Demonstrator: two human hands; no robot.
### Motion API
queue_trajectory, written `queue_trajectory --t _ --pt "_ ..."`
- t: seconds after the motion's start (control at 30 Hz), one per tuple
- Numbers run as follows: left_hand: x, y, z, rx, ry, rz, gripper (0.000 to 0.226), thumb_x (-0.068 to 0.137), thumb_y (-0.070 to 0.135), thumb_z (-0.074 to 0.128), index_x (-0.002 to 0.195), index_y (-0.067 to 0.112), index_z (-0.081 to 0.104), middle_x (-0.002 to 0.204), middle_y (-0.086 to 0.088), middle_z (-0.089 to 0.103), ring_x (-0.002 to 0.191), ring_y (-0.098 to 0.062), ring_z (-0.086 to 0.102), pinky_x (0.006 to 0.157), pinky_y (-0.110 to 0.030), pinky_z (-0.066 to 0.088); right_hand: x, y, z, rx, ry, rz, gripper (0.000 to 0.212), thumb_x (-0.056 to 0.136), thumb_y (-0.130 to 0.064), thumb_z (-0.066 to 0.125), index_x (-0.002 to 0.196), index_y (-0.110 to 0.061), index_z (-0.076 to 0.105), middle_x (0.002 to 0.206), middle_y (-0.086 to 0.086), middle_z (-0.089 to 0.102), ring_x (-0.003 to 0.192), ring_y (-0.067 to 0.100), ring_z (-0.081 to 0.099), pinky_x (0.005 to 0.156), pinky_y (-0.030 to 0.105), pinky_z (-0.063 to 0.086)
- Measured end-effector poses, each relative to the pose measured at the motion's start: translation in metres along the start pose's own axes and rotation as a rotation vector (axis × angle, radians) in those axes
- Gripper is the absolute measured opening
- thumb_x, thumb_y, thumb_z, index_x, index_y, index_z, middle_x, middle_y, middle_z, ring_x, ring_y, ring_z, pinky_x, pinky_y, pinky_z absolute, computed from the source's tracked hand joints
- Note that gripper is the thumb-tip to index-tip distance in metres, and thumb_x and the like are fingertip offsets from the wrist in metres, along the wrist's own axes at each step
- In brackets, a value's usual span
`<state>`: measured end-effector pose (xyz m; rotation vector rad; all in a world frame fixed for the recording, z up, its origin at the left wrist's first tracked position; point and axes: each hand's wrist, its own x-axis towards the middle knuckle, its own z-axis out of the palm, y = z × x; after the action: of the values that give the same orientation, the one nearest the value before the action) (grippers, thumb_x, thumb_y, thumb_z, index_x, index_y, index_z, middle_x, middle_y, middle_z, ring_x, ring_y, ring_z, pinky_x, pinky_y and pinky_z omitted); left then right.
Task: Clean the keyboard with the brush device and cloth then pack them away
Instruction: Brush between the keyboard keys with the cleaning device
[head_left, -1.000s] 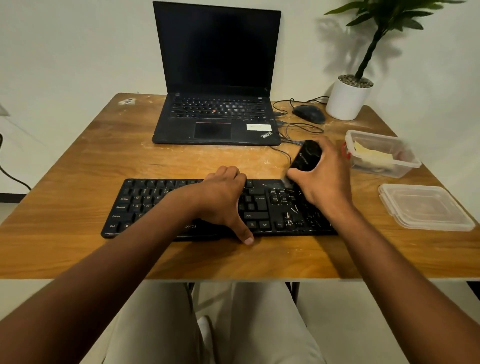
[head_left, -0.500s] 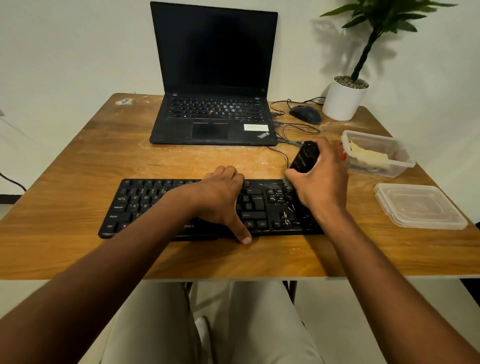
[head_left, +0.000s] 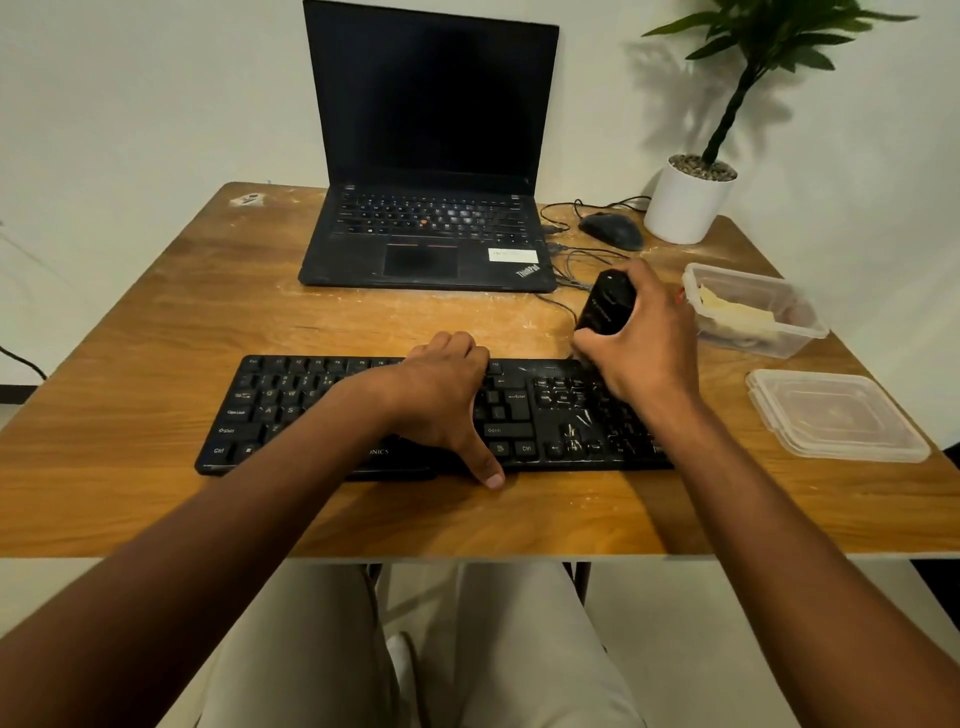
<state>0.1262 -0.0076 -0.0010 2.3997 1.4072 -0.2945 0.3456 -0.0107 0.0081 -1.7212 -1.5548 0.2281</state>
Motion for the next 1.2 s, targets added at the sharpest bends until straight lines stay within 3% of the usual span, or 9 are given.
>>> queue_trajectory --t 0.13,0.27,0.37,0.5,0.67,0.83,1.0,1.1,1.2 --pt "0.000 0.000 0.001 0.002 0.010 0.008 0.133 0.051 0.078 0.087 0.155 0.018 0.029 0.145 0.000 0.031 0.135 -0.022 0.029 0.119 -0.046 0.035 0.016 -0.007 -0.011 0.146 -0.301 -0.142 0.061 0.071 -0.012 0.090 0.120 -0.030 0.058 0.101 -0.020 0.059 0.091 -0.005 0.058 0.067 0.003 0.048" --pt "0.001 -0.001 0.002 -0.007 0.012 0.013 0.132 0.051 0.078 0.087 0.154 0.019 0.030 0.143 0.002 0.031 0.134 -0.020 0.029 0.118 -0.045 0.036 0.026 -0.011 0.001 0.098 -0.556 -0.235 0.063 0.071 -0.009 0.090 0.120 -0.031 0.057 0.108 -0.013 0.062 0.099 0.002 0.061 0.069 0.018 0.053" --pt "0.002 -0.002 0.002 -0.004 0.009 0.019 0.132 0.052 0.079 0.086 0.154 0.018 0.028 0.143 0.002 0.030 0.133 -0.020 0.028 0.118 -0.045 0.035 0.040 -0.008 0.008 0.046 -0.521 -0.275 0.063 0.070 -0.010 0.090 0.121 -0.029 0.058 0.108 -0.015 0.062 0.099 0.003 0.060 0.076 0.017 0.053" --pt "0.003 -0.003 0.002 0.005 0.013 0.027 0.130 0.053 0.079 0.086 0.154 0.019 0.029 0.142 0.002 0.030 0.132 -0.019 0.028 0.117 -0.043 0.035 0.043 -0.007 0.007 0.077 -0.425 -0.270 0.064 0.070 -0.013 0.090 0.123 -0.028 0.057 0.107 -0.015 0.062 0.095 0.002 0.060 0.069 0.003 0.048" --pt "0.003 -0.003 0.002 0.000 0.014 0.032 0.128 0.053 0.078 0.086 0.152 0.020 0.030 0.139 0.003 0.031 0.129 -0.018 0.028 0.116 -0.042 0.036 0.023 -0.011 0.018 0.093 -0.438 -0.315 0.063 0.069 -0.015 0.090 0.121 -0.029 0.057 0.103 -0.015 0.061 0.092 0.001 0.061 0.066 0.012 0.053" --pt "0.002 -0.003 0.002 0.015 0.006 0.033 0.132 0.053 0.080 0.085 0.154 0.018 0.027 0.144 0.001 0.030 0.135 -0.020 0.027 0.119 -0.043 0.034 0.030 -0.002 0.012 0.034 -0.313 -0.238 0.063 0.071 -0.013 0.090 0.123 -0.029 0.058 0.101 -0.016 0.061 0.089 0.004 0.062 0.074 0.019 0.058" --pt "0.001 -0.003 0.002 -0.002 0.011 0.024 0.132 0.052 0.080 0.086 0.153 0.018 0.029 0.141 0.002 0.031 0.133 -0.020 0.028 0.118 -0.045 0.035 0.017 -0.004 0.020 0.159 -0.257 -0.193 0.057 0.069 -0.018 0.089 0.114 -0.032 0.057 0.097 -0.018 0.062 0.090 0.000 0.061 0.065 0.008 0.049" --pt "0.002 -0.002 0.001 0.009 0.007 0.024 0.132 0.051 0.080 0.085 0.153 0.018 0.030 0.140 0.002 0.031 0.131 -0.019 0.029 0.118 -0.046 0.035 0.018 0.003 0.014 0.070 -0.271 -0.176 0.058 0.069 -0.016 0.090 0.112 -0.034 0.055 0.094 -0.018 0.060 0.083 0.001 0.060 0.055 0.006 0.044" --pt "0.000 -0.002 0.001 0.007 0.009 0.023 0.131 0.052 0.079 0.086 0.153 0.018 0.029 0.142 0.001 0.031 0.132 -0.020 0.029 0.119 -0.046 0.035 0.024 0.003 0.004 -0.020 -0.206 -0.179 0.059 0.071 -0.019 0.089 0.120 -0.030 0.058 0.098 -0.014 0.060 0.088 0.009 0.059 0.056 0.003 0.037"
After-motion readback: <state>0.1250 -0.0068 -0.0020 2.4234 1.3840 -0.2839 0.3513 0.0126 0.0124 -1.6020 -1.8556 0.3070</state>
